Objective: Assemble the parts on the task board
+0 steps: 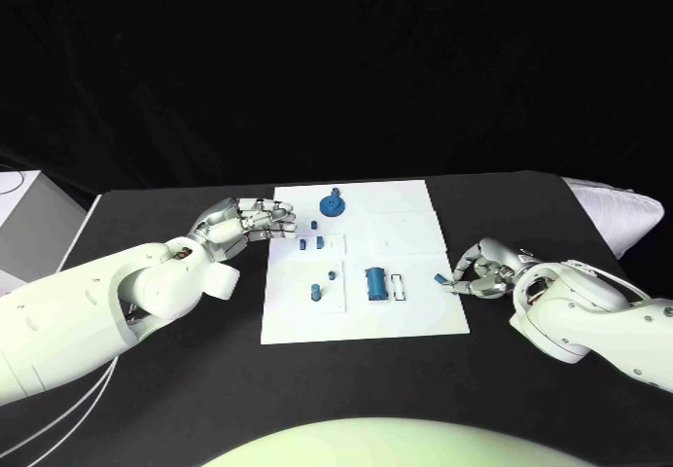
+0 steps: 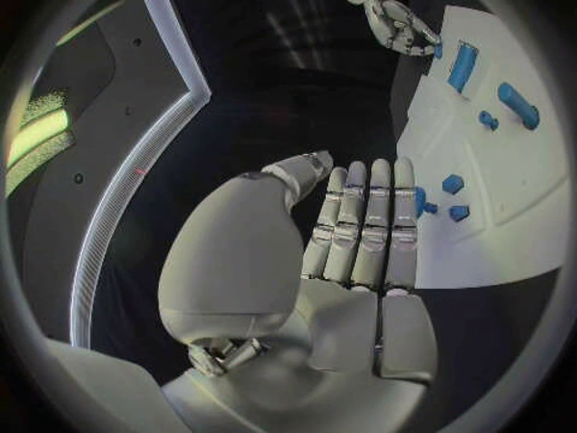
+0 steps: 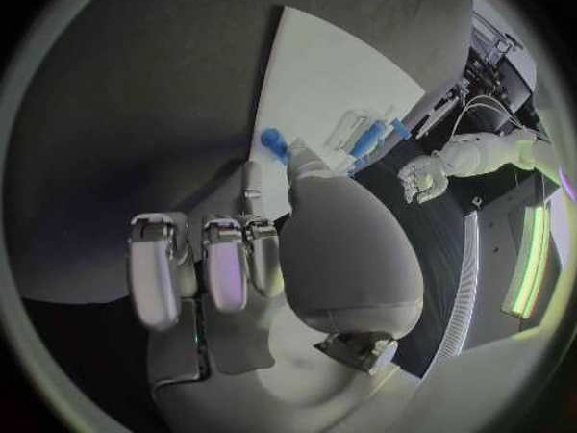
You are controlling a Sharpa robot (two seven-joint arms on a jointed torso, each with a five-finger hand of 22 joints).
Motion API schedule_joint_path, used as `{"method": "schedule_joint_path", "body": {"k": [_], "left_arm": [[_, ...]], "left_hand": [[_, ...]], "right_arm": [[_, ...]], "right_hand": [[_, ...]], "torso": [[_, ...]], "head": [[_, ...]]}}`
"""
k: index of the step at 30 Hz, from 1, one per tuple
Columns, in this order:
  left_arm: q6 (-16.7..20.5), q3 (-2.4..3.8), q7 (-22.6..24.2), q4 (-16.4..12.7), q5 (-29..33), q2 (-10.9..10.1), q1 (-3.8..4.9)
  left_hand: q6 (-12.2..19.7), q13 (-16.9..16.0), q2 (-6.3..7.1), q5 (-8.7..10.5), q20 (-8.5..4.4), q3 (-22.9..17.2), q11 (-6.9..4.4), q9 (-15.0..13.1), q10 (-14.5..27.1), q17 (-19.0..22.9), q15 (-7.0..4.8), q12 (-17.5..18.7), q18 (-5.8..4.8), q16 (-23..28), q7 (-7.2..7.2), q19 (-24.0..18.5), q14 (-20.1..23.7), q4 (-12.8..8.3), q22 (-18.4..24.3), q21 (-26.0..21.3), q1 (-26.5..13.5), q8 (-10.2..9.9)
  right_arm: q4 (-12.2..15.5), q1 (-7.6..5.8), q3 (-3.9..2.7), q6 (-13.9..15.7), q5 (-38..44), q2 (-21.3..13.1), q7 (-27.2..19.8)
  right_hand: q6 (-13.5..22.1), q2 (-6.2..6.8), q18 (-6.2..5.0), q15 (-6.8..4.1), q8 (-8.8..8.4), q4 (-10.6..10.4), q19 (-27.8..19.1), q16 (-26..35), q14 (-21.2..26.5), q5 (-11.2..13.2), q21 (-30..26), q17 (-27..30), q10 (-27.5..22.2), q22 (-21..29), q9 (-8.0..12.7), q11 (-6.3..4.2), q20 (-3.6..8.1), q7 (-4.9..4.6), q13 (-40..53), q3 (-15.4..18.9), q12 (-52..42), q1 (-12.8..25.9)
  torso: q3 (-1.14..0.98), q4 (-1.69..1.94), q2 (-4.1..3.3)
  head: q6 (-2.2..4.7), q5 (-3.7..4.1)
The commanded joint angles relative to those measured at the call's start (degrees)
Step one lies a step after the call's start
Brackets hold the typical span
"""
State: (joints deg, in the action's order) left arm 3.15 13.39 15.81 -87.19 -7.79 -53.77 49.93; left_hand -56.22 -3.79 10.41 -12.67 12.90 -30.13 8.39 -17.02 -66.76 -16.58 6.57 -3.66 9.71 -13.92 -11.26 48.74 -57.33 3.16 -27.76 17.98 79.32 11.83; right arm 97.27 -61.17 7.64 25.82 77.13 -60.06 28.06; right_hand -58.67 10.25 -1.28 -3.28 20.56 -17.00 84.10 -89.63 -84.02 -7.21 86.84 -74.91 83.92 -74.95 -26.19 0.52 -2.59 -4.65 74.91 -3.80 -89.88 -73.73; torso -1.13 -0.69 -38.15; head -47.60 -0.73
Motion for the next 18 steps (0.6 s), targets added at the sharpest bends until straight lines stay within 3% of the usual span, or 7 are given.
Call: {"method": "schedule_joint_path", "body": {"k": [1,12,15,18], "left_arm": [[-0.95,0.05,0.4,-0.1,0.31,0.07,-0.03],[-0.96,0.05,0.37,-0.13,0.31,-0.02,-0.06],[-0.95,0.05,0.36,-0.17,0.31,-0.06,-0.06],[-0.94,0.05,0.34,-0.21,0.31,-0.1,-0.06]], "left_hand": [[0.11,-0.06,-0.5,-0.29,0.08,-0.06,-0.05,0.08,0.37,-0.05,0.09,-0.05,0.64,0.37,0.01,0.4,-0.45,0.34,0.05,-0.2,-0.15,-0.3],[0.11,-0.06,-0.5,-0.29,0.08,-0.06,-0.05,0.08,0.37,-0.05,0.09,-0.05,0.64,0.37,0.01,0.4,-0.45,0.34,0.05,-0.2,-0.15,-0.3],[0.11,-0.06,-0.5,-0.29,0.08,-0.06,-0.05,0.08,0.37,-0.05,0.09,-0.05,0.64,0.37,0.01,0.4,-0.45,0.34,0.05,-0.2,-0.15,-0.3],[0.11,-0.06,-0.5,-0.29,0.08,-0.06,-0.05,0.08,0.37,-0.05,0.09,-0.05,0.64,0.37,0.01,0.4,-0.45,0.34,0.05,-0.2,-0.15,-0.3]], "right_arm": [[0.19,0.34,0.1,-1.73,1.19,0.42,0.81],[0.48,0.58,0.15,-3.82,3.53,1.09,1.58],[0.53,0.63,0.17,-4.16,4.71,1.27,1.87],[0.52,0.67,0.19,-4.28,6.09,1.47,2.27]], "right_hand": [[-0.74,-0.01,0.67,0.01,-0.2,0.21,5.07,-0.37,-5.98,-0.37,0.31,-15.09,6.08,-13.94,0.18,-0.13,-0.26,0.01,15.09,0.18,-0.12,0.3],[-2.69,-0.22,0.74,-0.88,-0.14,0.82,5.17,-0.37,-5.98,-2.58,0.59,-15.09,6.08,-14.1,0.85,-1.1,0.55,1.05,15.09,-4.08,-0.12,-7.13],[-3.06,0.3,0.75,-0.99,-0.4,0.92,5.18,-0.37,-5.98,-5.5,0.63,-15.09,6.08,-14.13,1.29,-1.21,0.72,1.14,15.09,-6.7,-0.12,-9.47],[-3.27,0.24,0.76,-1.05,-0.53,1.23,5.2,-0.37,-5.98,-6.43,0.68,-15.09,6.08,-14.16,1.52,-1.27,0.79,1.19,15.09,-8.56,-0.12,-10.81]], "torso": [[-0.06,-0.07,0.04],[0.02,-0.01,0.04],[0.03,-0.02,0.03],[0.03,0.0,0.0]], "head": [[-0.06,-0.01],[-0.21,0.04],[-0.24,0.05],[-0.2,0.05]]}}
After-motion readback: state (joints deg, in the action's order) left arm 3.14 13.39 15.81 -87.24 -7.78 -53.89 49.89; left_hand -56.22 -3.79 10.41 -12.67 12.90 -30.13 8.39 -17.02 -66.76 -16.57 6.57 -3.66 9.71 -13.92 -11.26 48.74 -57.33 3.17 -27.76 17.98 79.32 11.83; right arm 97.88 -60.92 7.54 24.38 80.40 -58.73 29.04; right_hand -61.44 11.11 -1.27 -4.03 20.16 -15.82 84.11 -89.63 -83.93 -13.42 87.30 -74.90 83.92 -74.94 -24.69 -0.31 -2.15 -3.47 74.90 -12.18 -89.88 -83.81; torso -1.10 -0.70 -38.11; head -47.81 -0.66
